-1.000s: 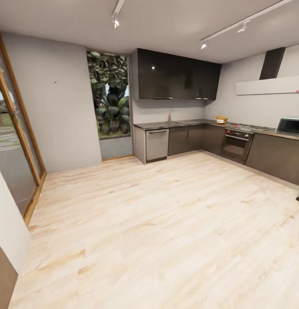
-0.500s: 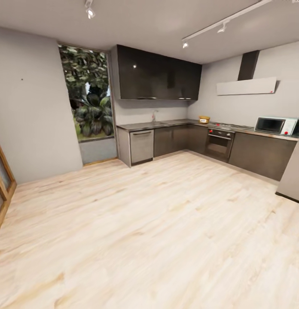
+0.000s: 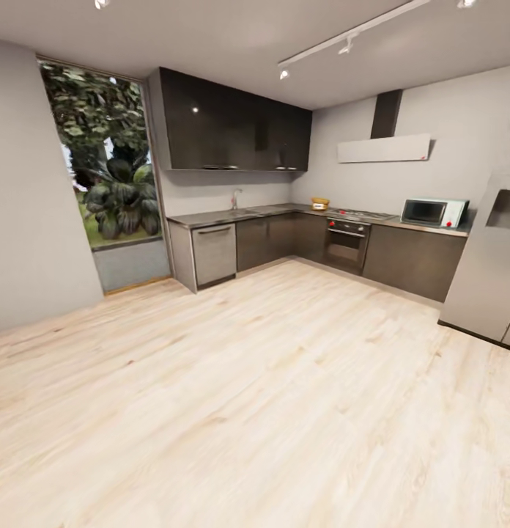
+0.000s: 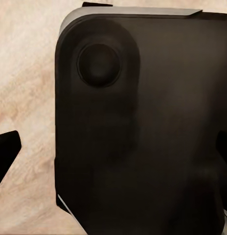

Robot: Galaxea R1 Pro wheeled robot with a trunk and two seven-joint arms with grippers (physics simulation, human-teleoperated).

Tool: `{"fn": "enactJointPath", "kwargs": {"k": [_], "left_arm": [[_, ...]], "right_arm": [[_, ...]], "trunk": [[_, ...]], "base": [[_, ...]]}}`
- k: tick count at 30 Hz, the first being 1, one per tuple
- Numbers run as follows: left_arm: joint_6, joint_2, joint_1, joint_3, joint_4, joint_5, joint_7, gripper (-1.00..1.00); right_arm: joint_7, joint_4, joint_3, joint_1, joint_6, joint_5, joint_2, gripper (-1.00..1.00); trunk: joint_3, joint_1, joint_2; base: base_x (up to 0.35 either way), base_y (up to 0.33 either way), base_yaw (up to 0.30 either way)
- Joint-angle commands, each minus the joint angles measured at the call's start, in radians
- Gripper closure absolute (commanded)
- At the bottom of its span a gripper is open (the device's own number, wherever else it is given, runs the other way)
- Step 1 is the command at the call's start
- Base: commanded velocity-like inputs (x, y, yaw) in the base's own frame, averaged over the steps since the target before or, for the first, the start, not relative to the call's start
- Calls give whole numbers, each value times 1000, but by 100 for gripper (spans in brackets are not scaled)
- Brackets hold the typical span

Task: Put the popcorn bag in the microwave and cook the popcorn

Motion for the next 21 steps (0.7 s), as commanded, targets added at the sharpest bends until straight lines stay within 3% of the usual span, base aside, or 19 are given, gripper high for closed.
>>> {"fn": "enactJointPath", "kwargs": {"k": [1, 21], "left_arm": [[1, 0, 0, 2, -1, 6, 1, -100], [1, 0, 0, 2, -1, 6, 1, -100]], "right_arm": [[0, 0, -2, 0, -4, 0, -1, -100], [0, 0, -2, 0, -4, -3, -3, -100]], "trunk": [[-1, 1, 0], [-1, 1, 0]], "base": [[325, 102, -252], [325, 96, -254]]}}
